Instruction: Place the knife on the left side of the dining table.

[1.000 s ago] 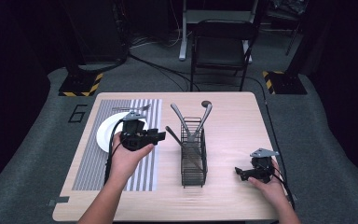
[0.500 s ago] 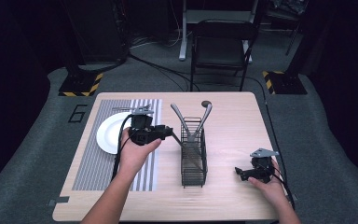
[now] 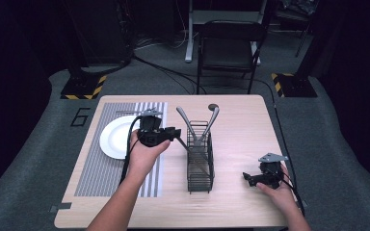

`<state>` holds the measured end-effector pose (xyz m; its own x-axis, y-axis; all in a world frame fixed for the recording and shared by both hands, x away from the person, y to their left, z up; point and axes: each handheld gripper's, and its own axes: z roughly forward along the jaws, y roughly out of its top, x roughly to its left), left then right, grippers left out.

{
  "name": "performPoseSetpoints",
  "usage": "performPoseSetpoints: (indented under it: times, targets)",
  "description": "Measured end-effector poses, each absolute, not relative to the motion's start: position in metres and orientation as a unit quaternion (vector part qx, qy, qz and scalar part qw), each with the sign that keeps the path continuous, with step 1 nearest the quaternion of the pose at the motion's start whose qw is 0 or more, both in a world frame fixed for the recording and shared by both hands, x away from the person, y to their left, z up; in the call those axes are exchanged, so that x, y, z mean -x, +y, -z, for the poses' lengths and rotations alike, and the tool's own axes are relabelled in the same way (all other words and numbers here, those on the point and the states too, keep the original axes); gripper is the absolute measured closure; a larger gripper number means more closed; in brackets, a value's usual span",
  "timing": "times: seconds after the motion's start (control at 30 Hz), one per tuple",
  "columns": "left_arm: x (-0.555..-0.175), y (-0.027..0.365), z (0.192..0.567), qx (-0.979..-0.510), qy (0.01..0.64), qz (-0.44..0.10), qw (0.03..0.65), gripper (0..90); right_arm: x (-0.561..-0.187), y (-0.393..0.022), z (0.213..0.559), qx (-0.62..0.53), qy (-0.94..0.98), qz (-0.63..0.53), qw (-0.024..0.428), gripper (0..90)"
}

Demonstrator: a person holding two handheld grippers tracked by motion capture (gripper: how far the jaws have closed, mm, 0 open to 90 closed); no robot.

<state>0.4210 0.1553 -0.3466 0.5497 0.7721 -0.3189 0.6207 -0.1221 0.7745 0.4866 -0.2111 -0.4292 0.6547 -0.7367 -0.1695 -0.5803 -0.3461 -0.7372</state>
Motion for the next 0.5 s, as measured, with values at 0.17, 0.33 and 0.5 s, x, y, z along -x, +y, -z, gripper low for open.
performPoseSetpoints:
  times: [0.17,0.33,0.5]
  targets:
    - [-0.4212,0.1545,0.3481,-0.742,0.469,-0.085,0.471,73.2,-0.4866,-0.2111,0.4292,0.815,0.404,0.096,0.405,0.0]
    - [-0.4204,0.155,0.3477,-0.743,0.467,-0.088,0.47,76.5,-0.4866,-0.2111,0.4292,0.815,0.404,0.097,0.405,0.0]
    - [-0.417,0.1543,0.346,-0.746,0.463,-0.094,0.469,77.6,-0.4866,-0.2111,0.4292,0.815,0.404,0.097,0.405,0.0]
